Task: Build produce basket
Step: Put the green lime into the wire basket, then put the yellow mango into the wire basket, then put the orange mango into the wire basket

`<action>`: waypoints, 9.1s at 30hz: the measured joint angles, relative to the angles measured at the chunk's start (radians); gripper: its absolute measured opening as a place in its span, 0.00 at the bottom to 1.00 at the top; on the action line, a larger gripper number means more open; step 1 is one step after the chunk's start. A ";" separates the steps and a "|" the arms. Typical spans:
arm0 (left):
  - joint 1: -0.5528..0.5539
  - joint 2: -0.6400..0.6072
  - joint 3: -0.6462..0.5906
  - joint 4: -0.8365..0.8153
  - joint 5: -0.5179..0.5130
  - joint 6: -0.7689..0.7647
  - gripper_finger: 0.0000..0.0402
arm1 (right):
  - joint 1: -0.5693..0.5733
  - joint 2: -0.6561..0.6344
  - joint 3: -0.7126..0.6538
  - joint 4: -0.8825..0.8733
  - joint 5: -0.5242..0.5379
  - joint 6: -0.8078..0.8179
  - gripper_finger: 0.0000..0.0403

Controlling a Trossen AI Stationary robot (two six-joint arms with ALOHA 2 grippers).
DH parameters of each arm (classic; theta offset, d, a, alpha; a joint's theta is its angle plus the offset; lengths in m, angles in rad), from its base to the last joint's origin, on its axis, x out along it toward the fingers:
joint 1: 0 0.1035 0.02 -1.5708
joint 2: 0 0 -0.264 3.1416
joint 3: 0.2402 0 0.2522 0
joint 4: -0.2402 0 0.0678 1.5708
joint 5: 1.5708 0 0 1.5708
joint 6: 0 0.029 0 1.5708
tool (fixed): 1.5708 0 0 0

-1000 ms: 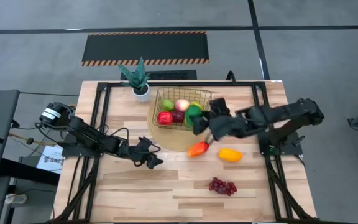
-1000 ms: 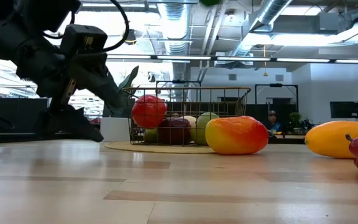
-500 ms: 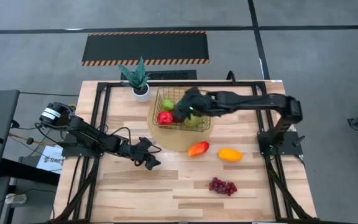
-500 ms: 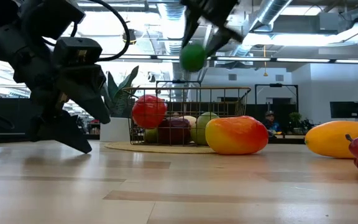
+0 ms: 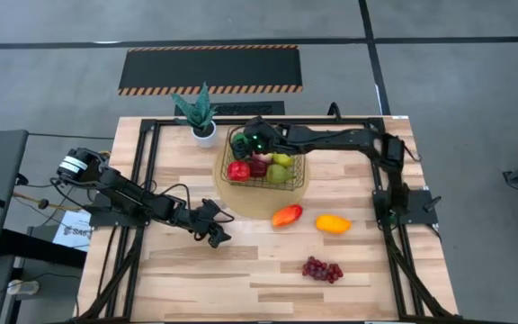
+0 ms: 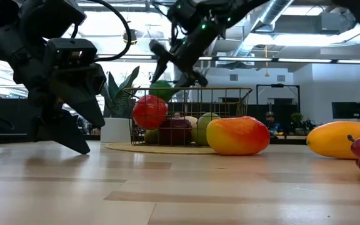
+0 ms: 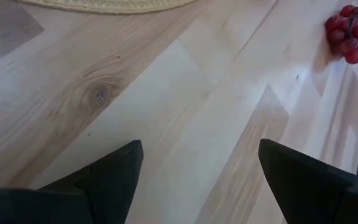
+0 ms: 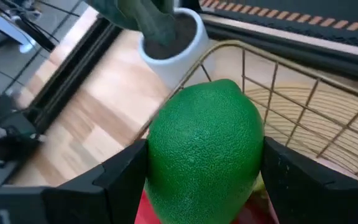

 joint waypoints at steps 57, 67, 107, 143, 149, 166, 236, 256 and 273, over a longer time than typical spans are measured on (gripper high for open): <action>0.022 0.003 -0.004 0.026 -0.010 0.006 0.79 | 0.306 -0.566 0.000 -0.782 -0.040 0.099 0.91; 0.022 0.003 -0.004 0.031 -0.022 -0.011 0.79 | 0.716 -0.506 0.000 -1.220 0.140 0.538 0.91; 0.021 0.002 -0.003 0.037 -0.050 -0.065 0.79 | 0.561 -0.565 -0.856 -0.540 -0.199 0.083 0.86; 0.021 0.002 -0.003 0.036 -0.052 -0.066 0.79 | 0.557 -0.576 -0.661 -0.174 -0.334 0.157 0.61; 0.021 0.002 -0.003 0.036 -0.052 -0.060 0.79 | 0.498 -0.576 -0.536 -0.075 -0.322 0.076 0.61; 0.021 0.001 -0.001 0.010 -0.038 -0.018 0.79 | 0.057 -0.567 -0.359 -0.140 -0.083 0.193 0.61; 0.021 0.002 -0.003 0.007 -0.027 0.008 0.79 | 0.038 -0.381 -0.359 -0.338 -0.085 0.387 0.82; 0.021 0.002 -0.003 0.013 -0.027 -0.002 0.79 | 0.325 -0.478 -0.358 -0.372 -0.171 0.108 0.82; 0.021 0.002 -0.003 0.017 -0.031 -0.002 0.79 | 0.488 -0.345 -0.360 -0.379 -0.118 -0.368 0.82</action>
